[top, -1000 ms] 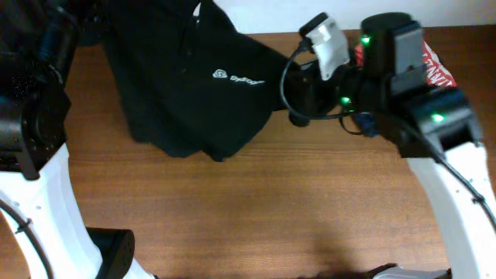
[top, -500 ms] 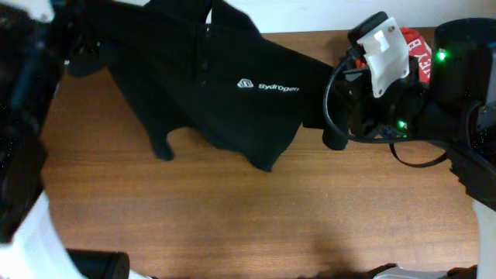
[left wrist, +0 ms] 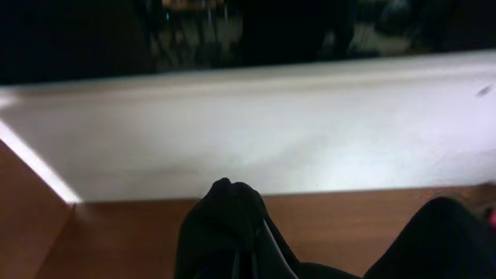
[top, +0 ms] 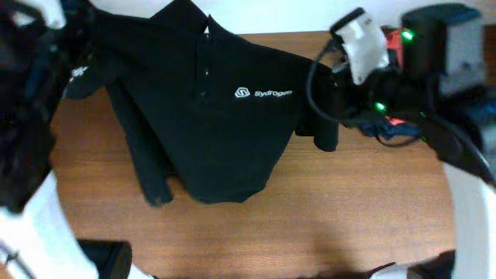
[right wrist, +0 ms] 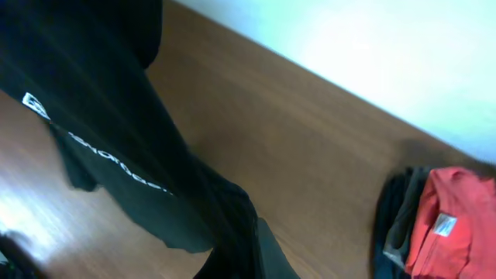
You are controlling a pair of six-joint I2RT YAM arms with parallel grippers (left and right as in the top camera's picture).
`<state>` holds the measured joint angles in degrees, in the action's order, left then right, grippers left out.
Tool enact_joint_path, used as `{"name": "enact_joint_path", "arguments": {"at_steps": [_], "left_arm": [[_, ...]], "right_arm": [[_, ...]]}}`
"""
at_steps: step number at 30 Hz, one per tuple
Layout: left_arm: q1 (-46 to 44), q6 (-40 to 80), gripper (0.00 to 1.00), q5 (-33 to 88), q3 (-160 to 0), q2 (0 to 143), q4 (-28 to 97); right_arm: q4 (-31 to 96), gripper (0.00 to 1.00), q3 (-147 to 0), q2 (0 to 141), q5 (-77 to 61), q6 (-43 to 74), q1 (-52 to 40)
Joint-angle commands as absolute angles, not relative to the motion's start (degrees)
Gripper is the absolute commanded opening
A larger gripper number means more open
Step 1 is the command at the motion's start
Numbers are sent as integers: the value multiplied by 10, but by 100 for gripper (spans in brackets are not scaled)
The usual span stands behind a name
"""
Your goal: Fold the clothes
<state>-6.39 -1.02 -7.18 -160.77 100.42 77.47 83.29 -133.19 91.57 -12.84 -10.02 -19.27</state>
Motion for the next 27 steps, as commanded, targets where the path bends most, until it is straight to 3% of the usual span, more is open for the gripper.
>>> {"name": "enact_joint_path", "arguments": {"at_steps": [1,9,18,19,20,21,22,23,27], "left_arm": [[-58,-9,1,-111,-1609,1051,770],[-58,-10,1,-119,-1609,1179,746],[-58,-31,1,-119,-1609,1322,624],[-58,-31,12,-119,-1609,1333,612],[-58,-31,32,-119,-1609,1341,601],[-58,-31,60,-119,-1609,1350,592],[-58,-31,79,-119,-1609,1353,589],[-58,-31,99,-119,-1609,1356,588],[-52,-31,99,-118,-1610,1348,596]], "right_arm": [[825,4,-1338,964,-82,-96,-191],[734,4,-1338,1105,-40,-96,-190],[563,4,-1338,1227,-38,-54,-153],[541,14,-1338,1230,-39,-39,-145],[526,35,-1338,1230,-39,-30,-140],[510,65,-1338,1230,-41,-25,-134],[502,77,-1340,1228,-44,-25,-129],[501,100,-1343,1225,-45,-25,-126],[554,99,-1360,1210,-45,-25,-120]]}}
